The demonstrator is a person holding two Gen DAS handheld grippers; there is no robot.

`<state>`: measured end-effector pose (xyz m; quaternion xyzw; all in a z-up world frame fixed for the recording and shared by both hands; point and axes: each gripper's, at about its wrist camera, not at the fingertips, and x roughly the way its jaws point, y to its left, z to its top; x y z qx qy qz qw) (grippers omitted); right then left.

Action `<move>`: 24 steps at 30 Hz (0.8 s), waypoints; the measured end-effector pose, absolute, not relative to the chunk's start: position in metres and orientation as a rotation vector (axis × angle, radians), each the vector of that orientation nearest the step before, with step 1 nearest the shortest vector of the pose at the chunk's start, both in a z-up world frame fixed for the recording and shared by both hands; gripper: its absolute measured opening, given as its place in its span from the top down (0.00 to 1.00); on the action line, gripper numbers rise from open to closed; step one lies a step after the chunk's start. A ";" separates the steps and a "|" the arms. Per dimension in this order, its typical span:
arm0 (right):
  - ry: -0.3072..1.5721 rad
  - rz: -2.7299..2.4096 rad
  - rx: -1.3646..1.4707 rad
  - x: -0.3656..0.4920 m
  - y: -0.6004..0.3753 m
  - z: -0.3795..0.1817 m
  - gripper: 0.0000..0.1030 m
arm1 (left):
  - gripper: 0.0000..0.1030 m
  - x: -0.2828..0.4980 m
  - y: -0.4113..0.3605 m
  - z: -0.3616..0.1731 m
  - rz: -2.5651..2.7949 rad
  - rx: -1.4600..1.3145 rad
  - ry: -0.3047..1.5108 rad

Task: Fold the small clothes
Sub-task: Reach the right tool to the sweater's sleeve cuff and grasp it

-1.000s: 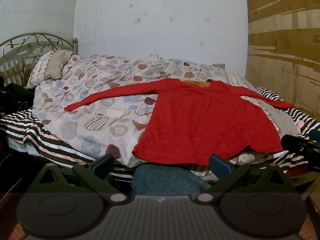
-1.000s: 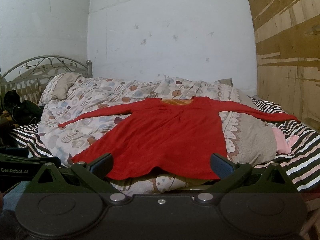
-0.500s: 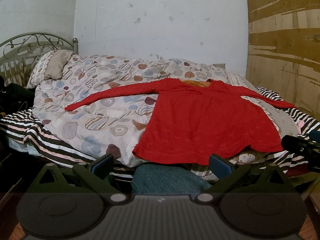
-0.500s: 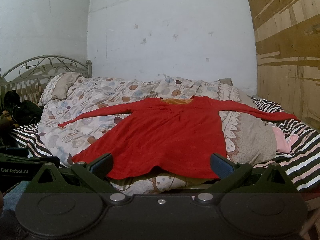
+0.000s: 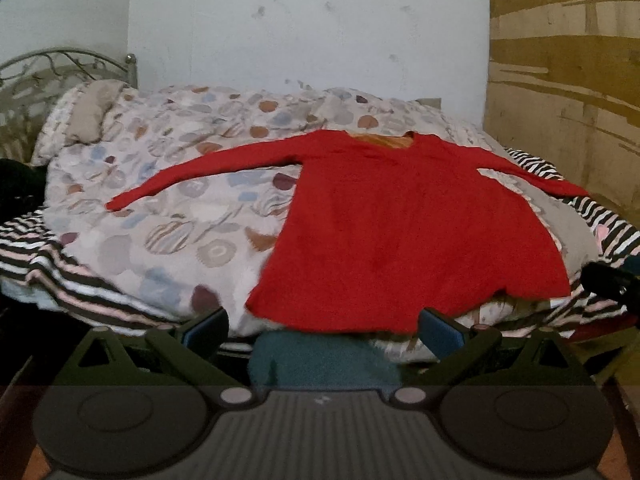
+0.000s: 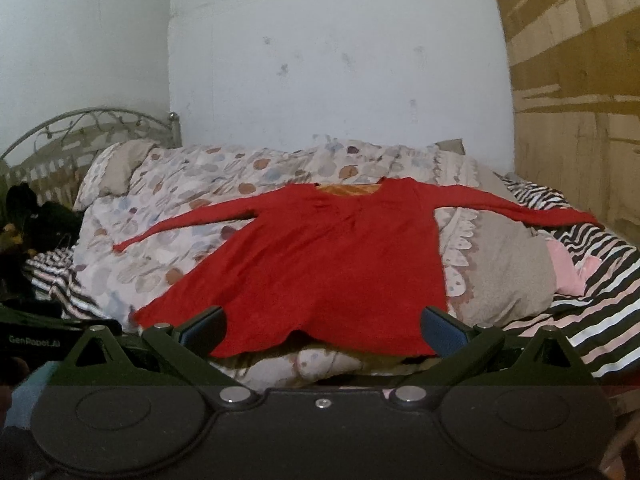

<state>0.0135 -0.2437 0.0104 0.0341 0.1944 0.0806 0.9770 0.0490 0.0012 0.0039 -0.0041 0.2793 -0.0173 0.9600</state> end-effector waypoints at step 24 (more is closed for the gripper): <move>0.520 -0.159 0.382 0.243 -0.502 0.006 0.00 | 0.00 0.237 -0.032 -0.001 -0.166 0.034 0.597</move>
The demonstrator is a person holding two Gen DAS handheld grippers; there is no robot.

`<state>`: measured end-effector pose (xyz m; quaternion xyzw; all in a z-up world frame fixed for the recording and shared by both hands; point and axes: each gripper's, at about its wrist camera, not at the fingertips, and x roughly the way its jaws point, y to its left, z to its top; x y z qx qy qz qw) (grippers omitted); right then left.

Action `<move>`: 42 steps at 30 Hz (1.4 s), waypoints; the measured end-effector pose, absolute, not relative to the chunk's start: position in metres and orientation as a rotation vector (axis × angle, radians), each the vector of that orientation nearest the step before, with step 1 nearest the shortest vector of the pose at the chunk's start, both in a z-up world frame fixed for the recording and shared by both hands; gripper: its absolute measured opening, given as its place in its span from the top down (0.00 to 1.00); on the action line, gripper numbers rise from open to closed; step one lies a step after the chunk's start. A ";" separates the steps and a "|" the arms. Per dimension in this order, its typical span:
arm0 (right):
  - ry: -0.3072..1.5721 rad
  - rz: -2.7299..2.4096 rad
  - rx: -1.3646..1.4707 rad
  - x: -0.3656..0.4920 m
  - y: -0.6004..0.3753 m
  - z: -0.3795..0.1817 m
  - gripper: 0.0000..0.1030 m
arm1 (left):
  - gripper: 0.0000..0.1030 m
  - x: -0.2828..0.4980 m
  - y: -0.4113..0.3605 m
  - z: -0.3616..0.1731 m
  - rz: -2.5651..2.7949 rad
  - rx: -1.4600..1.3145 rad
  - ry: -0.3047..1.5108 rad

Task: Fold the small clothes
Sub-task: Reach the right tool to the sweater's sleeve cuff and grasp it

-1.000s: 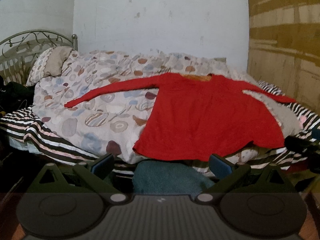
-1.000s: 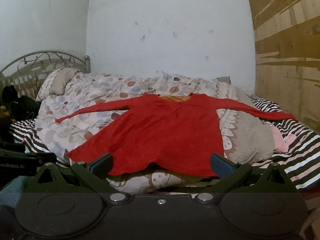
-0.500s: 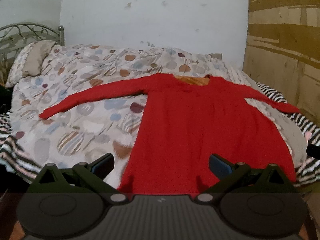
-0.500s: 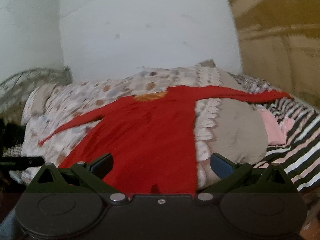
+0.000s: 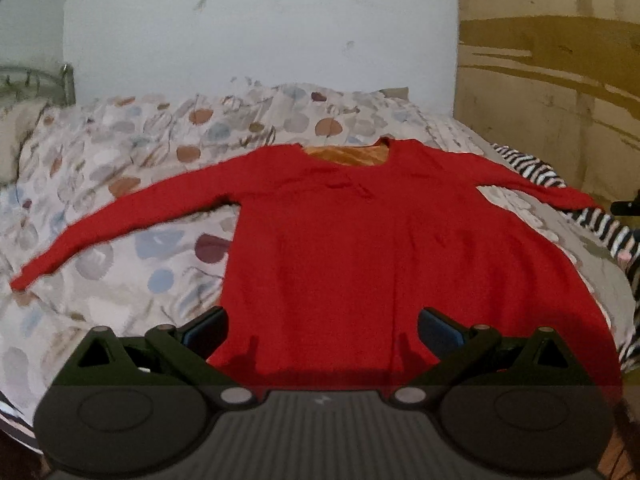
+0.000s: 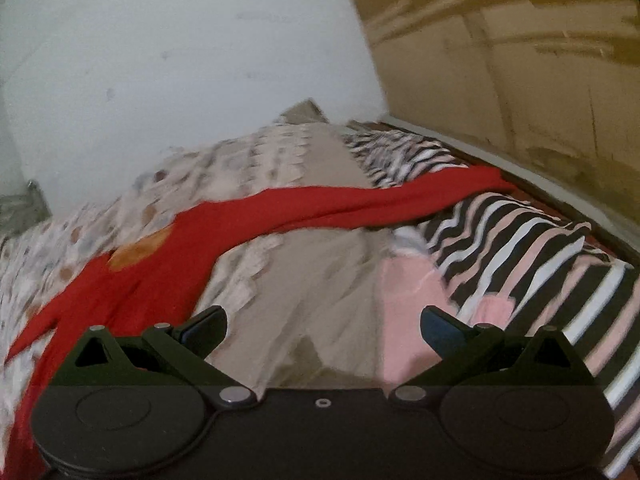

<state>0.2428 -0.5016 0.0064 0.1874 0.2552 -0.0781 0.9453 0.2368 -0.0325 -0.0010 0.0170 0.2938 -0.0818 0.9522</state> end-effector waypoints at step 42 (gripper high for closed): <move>0.265 -0.599 0.535 0.431 -0.619 0.046 0.96 | 0.01 0.289 0.010 0.000 -0.155 -0.194 0.680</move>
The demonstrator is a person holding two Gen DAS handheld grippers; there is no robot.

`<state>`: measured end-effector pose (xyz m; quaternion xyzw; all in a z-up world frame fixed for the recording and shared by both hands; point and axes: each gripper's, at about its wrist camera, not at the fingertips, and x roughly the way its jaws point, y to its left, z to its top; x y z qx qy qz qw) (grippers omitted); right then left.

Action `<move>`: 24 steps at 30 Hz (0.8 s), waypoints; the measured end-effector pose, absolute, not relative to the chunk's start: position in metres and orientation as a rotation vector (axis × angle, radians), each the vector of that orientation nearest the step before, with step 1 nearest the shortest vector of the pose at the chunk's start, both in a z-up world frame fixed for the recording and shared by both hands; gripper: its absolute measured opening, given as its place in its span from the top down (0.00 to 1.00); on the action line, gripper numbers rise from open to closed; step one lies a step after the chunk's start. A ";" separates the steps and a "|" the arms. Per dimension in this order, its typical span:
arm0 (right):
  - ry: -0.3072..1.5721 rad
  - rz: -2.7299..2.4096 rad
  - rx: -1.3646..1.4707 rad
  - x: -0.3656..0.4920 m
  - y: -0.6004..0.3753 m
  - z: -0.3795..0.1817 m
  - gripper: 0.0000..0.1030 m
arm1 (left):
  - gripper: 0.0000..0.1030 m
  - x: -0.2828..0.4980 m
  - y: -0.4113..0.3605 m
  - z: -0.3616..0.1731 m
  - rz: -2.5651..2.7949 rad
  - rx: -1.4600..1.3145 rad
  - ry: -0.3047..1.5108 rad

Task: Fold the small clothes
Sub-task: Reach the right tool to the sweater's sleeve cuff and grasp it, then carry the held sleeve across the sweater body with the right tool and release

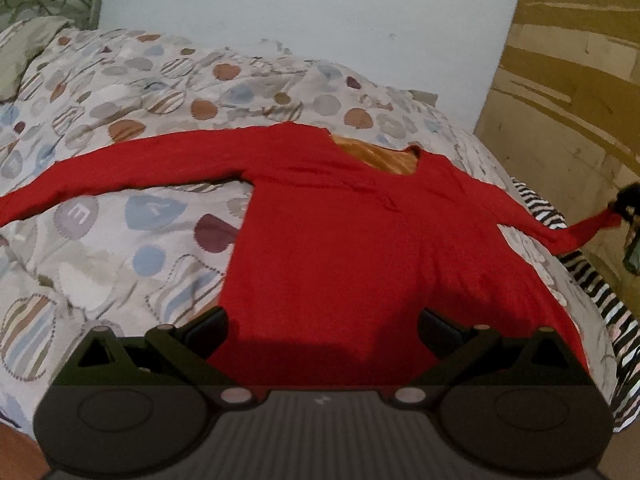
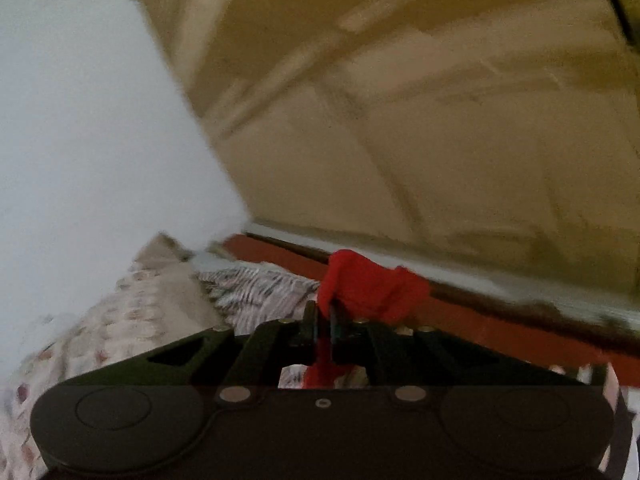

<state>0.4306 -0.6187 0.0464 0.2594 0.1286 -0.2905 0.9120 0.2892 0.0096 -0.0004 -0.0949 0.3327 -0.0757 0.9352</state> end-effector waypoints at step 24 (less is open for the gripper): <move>0.404 0.202 -0.008 0.461 -0.238 0.085 0.96 | 0.00 0.255 0.079 0.012 0.020 -0.284 0.599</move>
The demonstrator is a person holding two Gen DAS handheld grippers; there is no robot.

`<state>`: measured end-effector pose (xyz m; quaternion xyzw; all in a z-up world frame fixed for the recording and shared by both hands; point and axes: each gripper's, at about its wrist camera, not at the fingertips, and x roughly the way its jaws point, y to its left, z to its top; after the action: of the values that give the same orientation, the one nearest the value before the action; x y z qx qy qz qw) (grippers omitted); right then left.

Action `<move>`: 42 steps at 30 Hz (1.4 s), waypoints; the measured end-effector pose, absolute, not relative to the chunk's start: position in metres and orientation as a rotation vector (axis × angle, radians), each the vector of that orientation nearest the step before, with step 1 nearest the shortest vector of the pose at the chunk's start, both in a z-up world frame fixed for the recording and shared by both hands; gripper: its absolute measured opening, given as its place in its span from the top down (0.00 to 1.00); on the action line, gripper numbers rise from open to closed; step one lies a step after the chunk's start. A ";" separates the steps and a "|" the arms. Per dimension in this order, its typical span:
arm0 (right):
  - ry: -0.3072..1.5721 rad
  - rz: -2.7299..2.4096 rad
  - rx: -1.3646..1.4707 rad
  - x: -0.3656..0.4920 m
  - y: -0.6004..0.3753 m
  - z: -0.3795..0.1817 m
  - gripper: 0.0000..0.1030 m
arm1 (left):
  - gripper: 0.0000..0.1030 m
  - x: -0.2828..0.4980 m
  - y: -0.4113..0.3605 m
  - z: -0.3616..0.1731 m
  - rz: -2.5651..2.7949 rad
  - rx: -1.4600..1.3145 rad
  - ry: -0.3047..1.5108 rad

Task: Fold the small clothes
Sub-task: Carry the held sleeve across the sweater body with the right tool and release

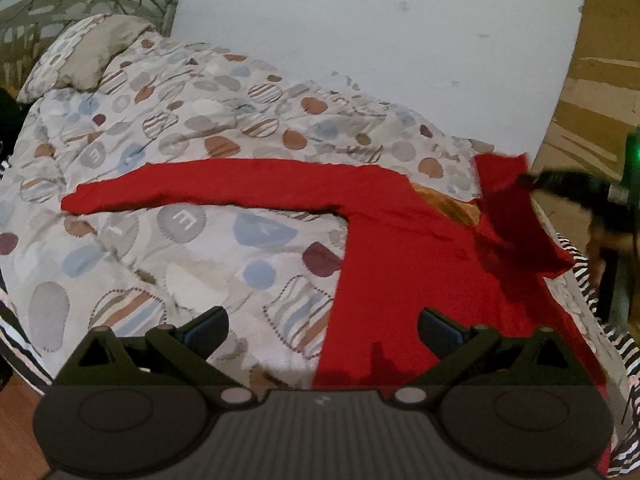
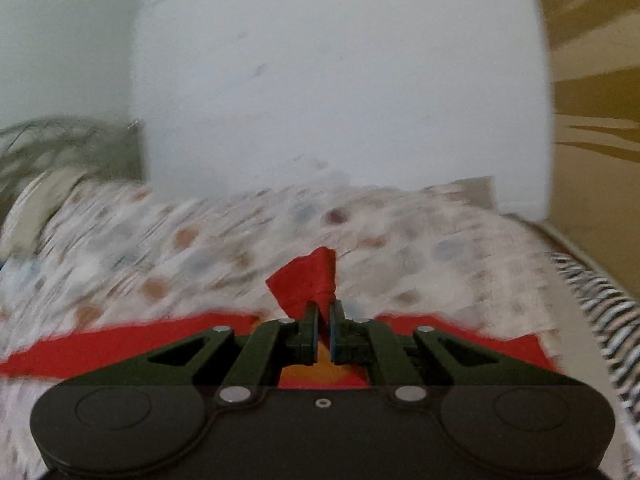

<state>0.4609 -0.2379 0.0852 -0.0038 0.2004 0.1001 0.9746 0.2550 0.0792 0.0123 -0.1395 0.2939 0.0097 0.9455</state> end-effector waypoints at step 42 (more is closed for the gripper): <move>0.490 -0.018 -0.326 0.403 -0.333 -0.011 0.04 | 0.01 0.392 -0.018 -0.069 -0.124 -0.127 0.537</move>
<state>0.4032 -0.3333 -0.0109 -0.1606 0.2413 -0.0086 0.9570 0.3922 -0.0183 -0.0693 -0.0624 0.2651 -0.0613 0.9602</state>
